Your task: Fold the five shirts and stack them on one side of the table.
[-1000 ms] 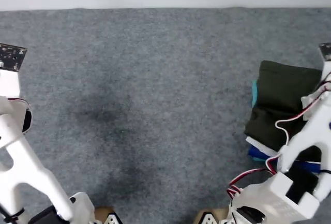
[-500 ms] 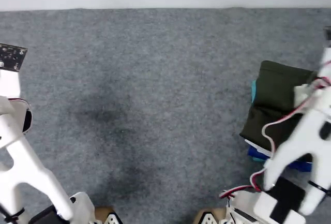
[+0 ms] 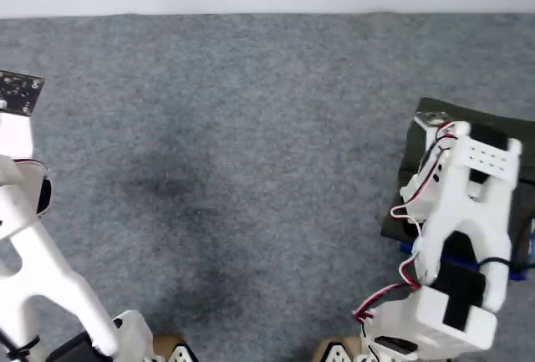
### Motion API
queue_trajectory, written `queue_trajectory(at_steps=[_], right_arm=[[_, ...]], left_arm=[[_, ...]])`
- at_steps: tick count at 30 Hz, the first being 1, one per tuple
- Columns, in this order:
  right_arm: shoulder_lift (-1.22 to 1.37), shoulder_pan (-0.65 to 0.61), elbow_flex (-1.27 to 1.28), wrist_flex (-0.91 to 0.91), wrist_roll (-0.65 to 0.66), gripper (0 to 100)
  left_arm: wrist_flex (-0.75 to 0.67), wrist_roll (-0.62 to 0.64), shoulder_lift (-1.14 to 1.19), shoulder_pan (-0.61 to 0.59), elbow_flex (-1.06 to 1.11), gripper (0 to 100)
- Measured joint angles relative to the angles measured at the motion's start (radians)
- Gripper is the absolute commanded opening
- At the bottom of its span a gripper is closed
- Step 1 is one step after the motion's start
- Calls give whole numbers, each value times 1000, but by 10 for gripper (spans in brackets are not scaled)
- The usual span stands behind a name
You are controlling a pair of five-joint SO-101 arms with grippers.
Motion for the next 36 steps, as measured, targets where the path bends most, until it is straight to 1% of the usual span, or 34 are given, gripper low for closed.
queue_trajectory(at_steps=[4,8,9,11,14,19,22,25,31,33,36], right_arm=[[0,-2,-60,9,0,9],[-21,20,-232,14,0,9],[-21,23,-273,-9,0,9],[-21,26,-324,-77,0,9],[9,26,-336,-226,0,9],[195,26,-334,-520,-2,9],[310,28,-334,-628,-3,9],[318,34,-373,-589,-3,9],[219,126,-485,-331,-3,10],[189,169,-493,-298,-3,11],[186,245,-494,-307,11,10]], left_arm=[[0,0,0,0,0,6],[0,0,0,0,0,6],[0,0,0,0,0,6],[0,0,0,0,0,6],[0,0,0,0,0,6],[0,0,0,0,0,6],[0,0,0,0,0,6],[0,0,0,0,0,6],[0,0,0,0,0,6],[0,0,0,0,0,6],[0,0,0,0,0,6]])
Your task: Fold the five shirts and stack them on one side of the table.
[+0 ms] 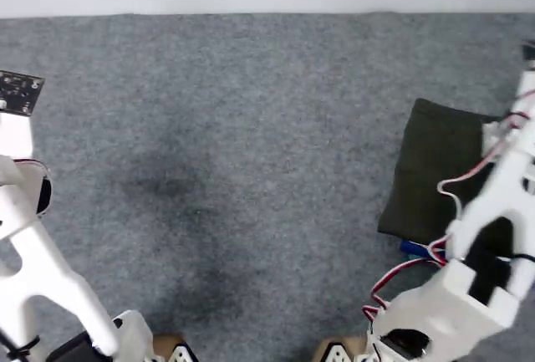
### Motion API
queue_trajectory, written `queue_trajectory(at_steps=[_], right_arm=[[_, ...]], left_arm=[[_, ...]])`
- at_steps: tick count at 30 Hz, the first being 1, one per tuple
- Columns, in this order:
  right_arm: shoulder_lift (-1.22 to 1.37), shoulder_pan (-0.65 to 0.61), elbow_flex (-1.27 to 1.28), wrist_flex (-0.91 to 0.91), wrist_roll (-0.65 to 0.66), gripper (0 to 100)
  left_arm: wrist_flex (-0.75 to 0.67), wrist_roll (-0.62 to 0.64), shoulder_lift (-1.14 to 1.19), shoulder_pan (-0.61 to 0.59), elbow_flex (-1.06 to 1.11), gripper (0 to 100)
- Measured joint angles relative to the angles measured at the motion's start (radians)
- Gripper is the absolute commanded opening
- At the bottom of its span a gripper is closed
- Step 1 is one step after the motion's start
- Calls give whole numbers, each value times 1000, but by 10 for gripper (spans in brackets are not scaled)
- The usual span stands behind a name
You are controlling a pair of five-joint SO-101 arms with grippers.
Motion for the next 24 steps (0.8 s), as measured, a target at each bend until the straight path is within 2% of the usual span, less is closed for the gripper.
queue_trajectory(at_steps=[5,8,18,22,24], right_arm=[[133,81,40,-166,57,9],[163,92,21,-170,61,9],[-63,71,-104,252,71,9],[-83,51,-104,434,72,9],[-75,52,-89,466,72,11]], left_arm=[[0,0,0,0,0,6],[0,0,0,0,0,6],[0,0,0,0,0,6],[0,0,0,0,0,6],[0,0,0,0,0,6]])
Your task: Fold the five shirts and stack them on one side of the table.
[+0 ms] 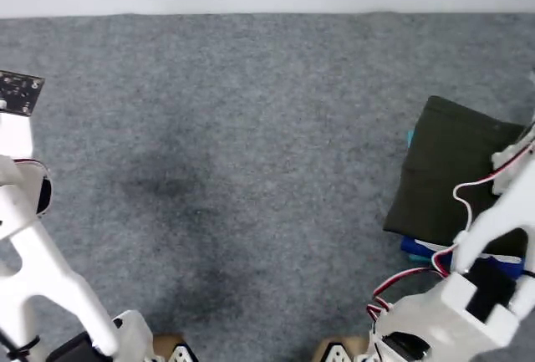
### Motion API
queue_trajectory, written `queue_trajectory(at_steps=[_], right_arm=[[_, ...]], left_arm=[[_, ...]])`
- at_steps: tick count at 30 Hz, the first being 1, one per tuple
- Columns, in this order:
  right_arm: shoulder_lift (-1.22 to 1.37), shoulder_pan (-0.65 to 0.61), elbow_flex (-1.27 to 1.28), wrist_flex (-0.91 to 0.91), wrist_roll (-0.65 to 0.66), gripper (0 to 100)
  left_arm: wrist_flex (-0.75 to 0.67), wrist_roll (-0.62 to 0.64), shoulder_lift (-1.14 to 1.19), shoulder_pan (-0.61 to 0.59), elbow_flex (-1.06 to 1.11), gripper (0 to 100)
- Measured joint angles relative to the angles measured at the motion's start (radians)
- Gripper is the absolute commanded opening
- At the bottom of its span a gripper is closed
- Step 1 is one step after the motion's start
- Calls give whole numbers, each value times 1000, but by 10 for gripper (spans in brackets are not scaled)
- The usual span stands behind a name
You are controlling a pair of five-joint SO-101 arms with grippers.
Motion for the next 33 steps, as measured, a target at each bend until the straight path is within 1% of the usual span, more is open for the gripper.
queue_trajectory(at_steps=[4,7,10,12,15,20,25,26,28,33], right_arm=[[98,71,77,-15,0,10],[196,117,104,-98,0,10],[256,117,104,-126,0,10],[252,97,87,-84,0,10],[207,37,32,8,-2,10],[-8,-61,21,11,-2,9],[-241,-196,21,11,-6,9],[-279,-227,29,11,-25,9],[-351,-293,63,11,-83,9],[-517,-443,239,11,-321,9]], left_arm=[[0,0,0,0,0,6],[0,0,0,0,0,6],[0,0,0,0,0,6],[0,0,-3,0,0,6],[0,0,-49,0,0,6],[0,0,-138,26,0,6],[0,0,-199,31,9,8],[0,8,-213,35,15,8],[2,71,-244,40,41,8],[6,284,-331,38,150,8]])
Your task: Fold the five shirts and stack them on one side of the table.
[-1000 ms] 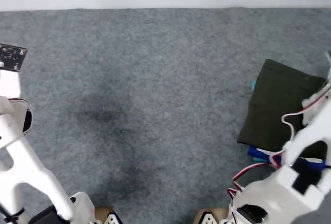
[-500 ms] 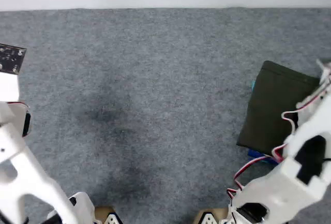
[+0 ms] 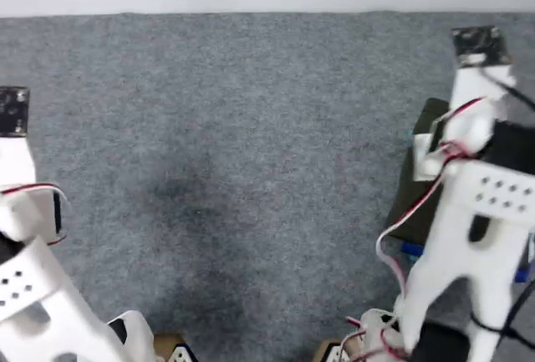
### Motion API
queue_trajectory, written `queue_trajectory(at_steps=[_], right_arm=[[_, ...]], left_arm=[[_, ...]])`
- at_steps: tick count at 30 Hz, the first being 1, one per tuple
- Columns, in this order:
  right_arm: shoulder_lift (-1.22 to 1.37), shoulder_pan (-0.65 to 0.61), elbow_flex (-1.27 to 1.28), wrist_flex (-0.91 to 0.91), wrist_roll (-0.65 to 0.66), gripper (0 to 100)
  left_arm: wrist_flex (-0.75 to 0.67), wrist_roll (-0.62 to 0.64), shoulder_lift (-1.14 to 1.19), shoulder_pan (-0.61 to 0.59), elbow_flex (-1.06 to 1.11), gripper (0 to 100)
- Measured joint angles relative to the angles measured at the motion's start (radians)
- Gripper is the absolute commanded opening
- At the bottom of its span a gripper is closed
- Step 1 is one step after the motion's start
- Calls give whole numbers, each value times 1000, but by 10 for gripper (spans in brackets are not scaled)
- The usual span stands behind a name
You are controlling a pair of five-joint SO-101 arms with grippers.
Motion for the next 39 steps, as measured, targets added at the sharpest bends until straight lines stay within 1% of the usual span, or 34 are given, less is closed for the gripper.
queue_trajectory(at_steps=[4,8,10,12,16,20,23,24,26,32,36,39], right_arm=[[-126,-89,138,0,-199,9],[-235,-155,238,0,-391,9],[-285,-184,288,0,-440,9],[-330,-210,351,-15,-486,9],[-436,-210,517,-172,-578,9],[-568,-213,741,-379,-594,9],[-672,-213,919,-493,-595,9],[-709,-213,976,-517,-595,9],[-787,-213,1076,-554,-586,9],[-1076,-213,1376,-675,-473,9],[-1287,-216,1591,-692,-405,9],[-1405,-215,1709,-692,-376,9]], left_arm=[[0,98,-69,2,107,6],[-3,239,-170,71,204,6],[-37,293,-250,132,267,6],[-94,328,-345,218,347,6],[-262,390,-583,376,546,6],[-428,428,-839,453,787,6],[-470,434,-1019,500,968,6],[-477,434,-1045,512,1017,6],[-485,439,-1042,528,1089,6],[-509,443,-1046,537,1223,6],[-509,443,-1039,539,1312,6],[-511,443,-1040,539,1338,6]])
